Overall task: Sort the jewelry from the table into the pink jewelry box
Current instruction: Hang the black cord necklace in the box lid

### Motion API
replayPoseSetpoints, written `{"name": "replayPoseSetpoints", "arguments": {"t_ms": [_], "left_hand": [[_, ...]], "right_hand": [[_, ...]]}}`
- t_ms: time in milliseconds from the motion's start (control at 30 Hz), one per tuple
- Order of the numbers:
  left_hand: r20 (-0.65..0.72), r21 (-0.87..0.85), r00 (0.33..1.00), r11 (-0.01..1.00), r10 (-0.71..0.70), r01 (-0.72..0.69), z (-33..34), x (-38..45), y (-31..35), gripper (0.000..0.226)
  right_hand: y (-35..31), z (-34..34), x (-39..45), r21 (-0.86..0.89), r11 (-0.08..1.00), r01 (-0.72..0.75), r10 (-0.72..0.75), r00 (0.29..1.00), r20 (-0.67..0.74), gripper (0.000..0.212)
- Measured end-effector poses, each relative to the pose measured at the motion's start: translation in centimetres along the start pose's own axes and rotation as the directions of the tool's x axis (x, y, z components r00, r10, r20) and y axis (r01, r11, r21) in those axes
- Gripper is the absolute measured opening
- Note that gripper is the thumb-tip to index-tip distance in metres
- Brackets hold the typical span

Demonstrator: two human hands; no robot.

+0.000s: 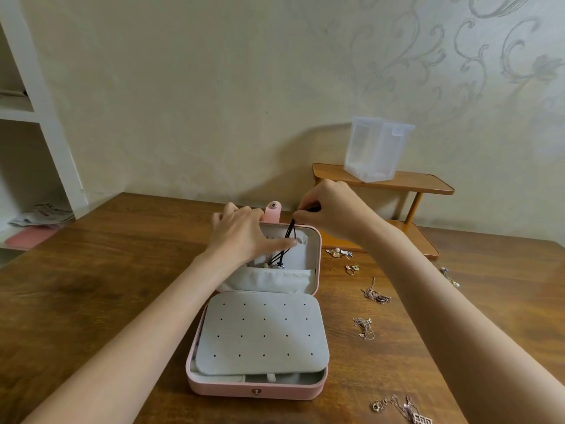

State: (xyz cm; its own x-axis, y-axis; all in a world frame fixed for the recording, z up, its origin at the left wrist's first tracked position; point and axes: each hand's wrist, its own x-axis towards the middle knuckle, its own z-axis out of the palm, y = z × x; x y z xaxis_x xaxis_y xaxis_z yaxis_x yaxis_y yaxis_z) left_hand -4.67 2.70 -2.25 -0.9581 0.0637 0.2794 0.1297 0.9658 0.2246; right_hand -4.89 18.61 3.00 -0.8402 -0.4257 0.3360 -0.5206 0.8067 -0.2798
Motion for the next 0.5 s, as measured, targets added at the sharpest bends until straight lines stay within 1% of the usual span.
{"name": "replayPoseSetpoints", "arguments": {"t_ms": [133,200,233,300,400,500], "left_hand": [[0.011,0.003,1.0,1.0,0.0,0.0,-0.1,-0.1,0.2,0.068],[0.007,-0.025,1.0,1.0,0.006,-0.006,-0.1,-0.2,0.1,0.069],[0.0,-0.034,1.0,0.999,0.009,-0.009,-0.1,-0.2,0.1,0.07],[-0.012,-0.033,1.0,0.999,0.017,-0.017,-0.2,-0.2,0.1,0.068],[-0.019,-0.043,1.0,0.999,0.015,-0.016,-0.6,-0.3,0.2,0.064],[-0.082,-0.091,0.997,0.996,0.007,-0.015,-0.5,-0.3,0.1,0.054]], "right_hand": [[-1.4,-0.5,-0.2,0.057,0.998,0.04,-0.045,0.995,0.088,0.023],[-2.4,-0.9,-0.2,0.13,0.991,0.041,-0.054,0.993,0.101,0.023],[-2.7,-1.0,-0.1,0.149,0.988,0.033,-0.049,0.994,0.102,0.027],[-3.0,-0.8,0.1,0.125,0.992,0.02,-0.034,0.993,0.109,0.034],[-2.2,0.1,0.6,0.027,1.0,-0.011,0.008,0.996,0.085,0.029],[-1.2,0.8,0.6,-0.006,0.999,-0.039,0.04,0.999,0.021,0.025]]}}
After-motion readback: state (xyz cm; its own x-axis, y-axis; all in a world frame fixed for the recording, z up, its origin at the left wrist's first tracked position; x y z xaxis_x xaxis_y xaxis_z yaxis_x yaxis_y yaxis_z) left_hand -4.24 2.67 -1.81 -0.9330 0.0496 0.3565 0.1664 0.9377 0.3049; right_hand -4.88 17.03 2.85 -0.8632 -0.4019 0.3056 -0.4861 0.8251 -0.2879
